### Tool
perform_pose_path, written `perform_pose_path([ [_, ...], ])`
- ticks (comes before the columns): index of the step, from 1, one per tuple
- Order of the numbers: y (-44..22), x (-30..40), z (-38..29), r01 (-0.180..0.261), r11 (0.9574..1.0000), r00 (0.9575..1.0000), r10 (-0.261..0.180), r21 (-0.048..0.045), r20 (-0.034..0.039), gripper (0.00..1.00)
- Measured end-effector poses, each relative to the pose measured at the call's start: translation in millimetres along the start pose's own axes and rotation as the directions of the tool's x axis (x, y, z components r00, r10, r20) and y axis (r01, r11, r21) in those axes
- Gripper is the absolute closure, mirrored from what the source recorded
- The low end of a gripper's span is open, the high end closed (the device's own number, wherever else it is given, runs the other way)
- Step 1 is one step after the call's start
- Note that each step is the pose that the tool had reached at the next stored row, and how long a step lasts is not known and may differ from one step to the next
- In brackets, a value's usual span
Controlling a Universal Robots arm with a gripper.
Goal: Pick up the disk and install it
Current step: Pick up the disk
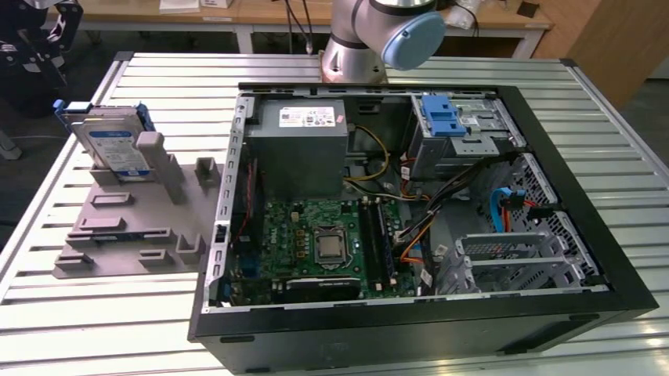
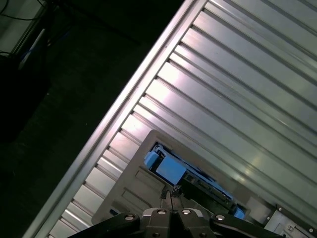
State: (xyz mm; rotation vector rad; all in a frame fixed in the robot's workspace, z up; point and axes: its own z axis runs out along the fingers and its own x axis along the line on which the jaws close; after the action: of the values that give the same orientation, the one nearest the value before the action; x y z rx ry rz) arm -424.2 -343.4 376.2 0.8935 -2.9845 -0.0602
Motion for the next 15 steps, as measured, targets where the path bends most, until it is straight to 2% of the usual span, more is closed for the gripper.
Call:
perform_pose_path([
  [15,0.0,0.0,0.0,0.027,0.9996,0.9996,-0.027,0.0006,-0.0014,0.89],
])
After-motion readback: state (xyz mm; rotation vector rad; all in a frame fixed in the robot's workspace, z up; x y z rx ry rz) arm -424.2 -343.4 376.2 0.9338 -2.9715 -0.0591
